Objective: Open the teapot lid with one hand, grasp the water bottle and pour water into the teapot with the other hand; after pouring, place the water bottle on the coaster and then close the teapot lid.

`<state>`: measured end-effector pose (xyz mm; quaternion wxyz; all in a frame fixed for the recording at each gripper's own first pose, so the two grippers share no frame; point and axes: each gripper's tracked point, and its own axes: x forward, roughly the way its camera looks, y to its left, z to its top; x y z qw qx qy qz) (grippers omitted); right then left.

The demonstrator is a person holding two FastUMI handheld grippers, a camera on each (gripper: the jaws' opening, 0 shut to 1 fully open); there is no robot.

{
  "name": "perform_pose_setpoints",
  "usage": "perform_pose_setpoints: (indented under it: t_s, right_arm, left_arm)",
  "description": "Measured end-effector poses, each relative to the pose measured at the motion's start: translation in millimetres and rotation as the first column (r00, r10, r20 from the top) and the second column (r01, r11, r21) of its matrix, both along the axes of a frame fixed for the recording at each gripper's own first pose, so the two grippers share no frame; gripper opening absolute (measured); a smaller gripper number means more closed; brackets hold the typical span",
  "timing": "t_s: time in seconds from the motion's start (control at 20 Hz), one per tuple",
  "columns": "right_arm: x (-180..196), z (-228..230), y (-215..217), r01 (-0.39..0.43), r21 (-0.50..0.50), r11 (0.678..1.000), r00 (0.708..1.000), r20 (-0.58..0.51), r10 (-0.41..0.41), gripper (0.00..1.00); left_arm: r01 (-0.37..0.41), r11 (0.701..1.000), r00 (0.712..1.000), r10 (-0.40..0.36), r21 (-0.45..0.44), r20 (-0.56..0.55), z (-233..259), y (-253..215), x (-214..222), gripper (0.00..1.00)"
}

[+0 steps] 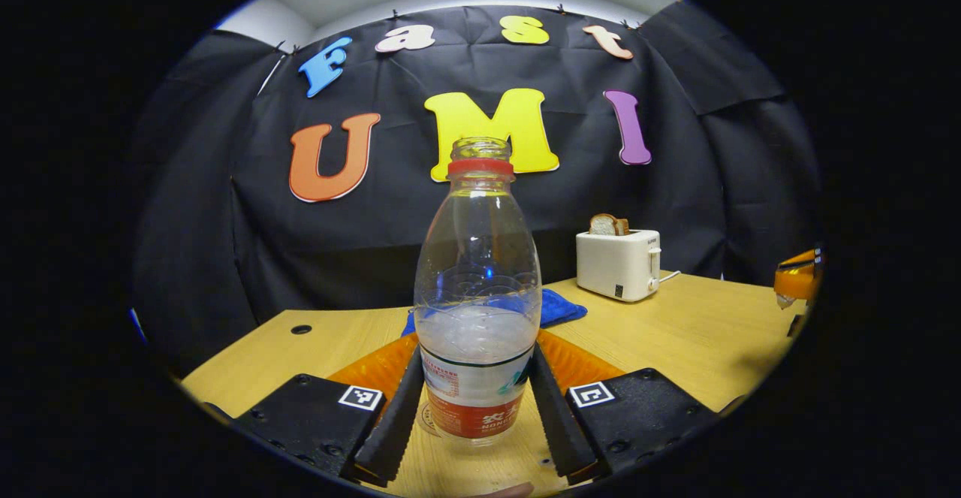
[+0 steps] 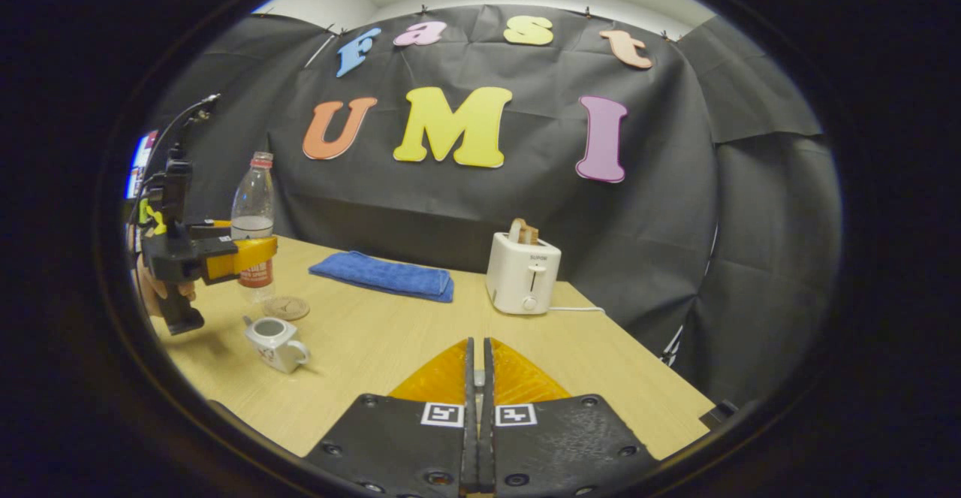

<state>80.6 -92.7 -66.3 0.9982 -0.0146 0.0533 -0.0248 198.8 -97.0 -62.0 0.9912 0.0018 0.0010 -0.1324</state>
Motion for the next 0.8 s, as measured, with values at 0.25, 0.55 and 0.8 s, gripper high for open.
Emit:
perform_pose_setpoints:
  t_s: [0.25, 0.55, 0.8]
  right_arm:
    - [5.4, -5.6, -5.9, 0.011, 0.016, 1.000, 1.000, -0.006, -0.011, 0.01]
    - [11.9, -17.2, -2.9, 0.013, 0.006, 1.000, 0.999, -0.030, -0.013, 0.01]
    - [16.3, -25.4, 0.2, 0.009, 0.001, 1.000, 0.999, -0.048, -0.009, 0.02]
  left_arm:
    - [-0.047, 0.999, 0.998, 0.047, -0.015, -0.030, -22.6, 15.8, 32.7, 0.76]
    - [-0.040, 0.999, 0.997, 0.038, -0.029, -0.068, -42.0, 13.0, 47.7, 0.77]
    - [-0.044, 0.999, 0.996, 0.042, -0.025, -0.074, -48.7, 18.0, 50.3, 0.78]
